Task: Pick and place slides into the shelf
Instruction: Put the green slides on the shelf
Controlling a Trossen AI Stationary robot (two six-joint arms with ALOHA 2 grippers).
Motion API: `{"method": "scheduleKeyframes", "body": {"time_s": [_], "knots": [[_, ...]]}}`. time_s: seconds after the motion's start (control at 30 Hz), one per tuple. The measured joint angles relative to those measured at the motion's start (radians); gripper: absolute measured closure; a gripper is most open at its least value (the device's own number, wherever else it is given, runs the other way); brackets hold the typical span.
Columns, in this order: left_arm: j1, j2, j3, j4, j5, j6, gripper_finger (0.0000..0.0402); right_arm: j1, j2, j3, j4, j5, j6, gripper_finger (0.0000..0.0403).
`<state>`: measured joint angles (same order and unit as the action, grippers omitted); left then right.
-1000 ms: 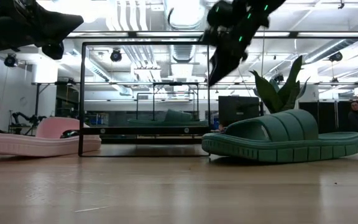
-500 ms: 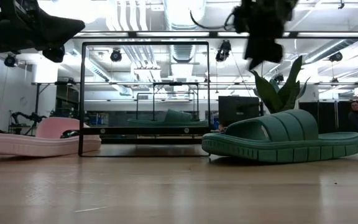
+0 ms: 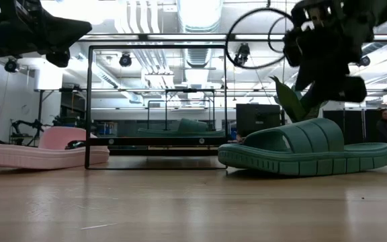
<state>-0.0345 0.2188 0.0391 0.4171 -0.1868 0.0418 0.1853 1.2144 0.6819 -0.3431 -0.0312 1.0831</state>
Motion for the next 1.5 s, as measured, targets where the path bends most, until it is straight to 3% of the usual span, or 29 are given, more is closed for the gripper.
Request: {"method": "scheduleKeyframes", "body": {"time_s": [0.2,0.57,0.8,1.0,1.13,1.37,1.5], "knots": [[0.000,0.001,0.000,-0.004,0.000,0.000,0.0402,0.009,0.000,-0.109,0.206,0.034,0.085,0.0240],[0.000,0.002,0.000,-0.009,0.001,0.000,0.0402,0.013,0.019,-0.166,0.251,0.059,0.087,0.0242],[0.000,0.002,0.000,-0.010,0.000,0.000,0.0402,0.016,0.113,-0.153,0.286,0.059,0.073,0.0243],[0.000,0.004,-0.001,-0.009,0.000,0.000,0.0402,0.018,0.205,-0.147,0.474,0.037,0.032,0.0246],[0.000,0.003,-0.001,-0.009,0.000,0.000,0.0402,0.022,0.244,-0.147,0.487,0.024,0.016,0.0276],[0.000,0.002,-0.002,-0.009,0.000,0.000,0.0402,0.026,0.241,-0.141,0.484,0.000,-0.050,0.0382],[0.000,0.001,-0.002,-0.010,0.000,0.000,0.0402,0.027,0.186,-0.118,0.445,-0.006,-0.105,0.0389]]}}
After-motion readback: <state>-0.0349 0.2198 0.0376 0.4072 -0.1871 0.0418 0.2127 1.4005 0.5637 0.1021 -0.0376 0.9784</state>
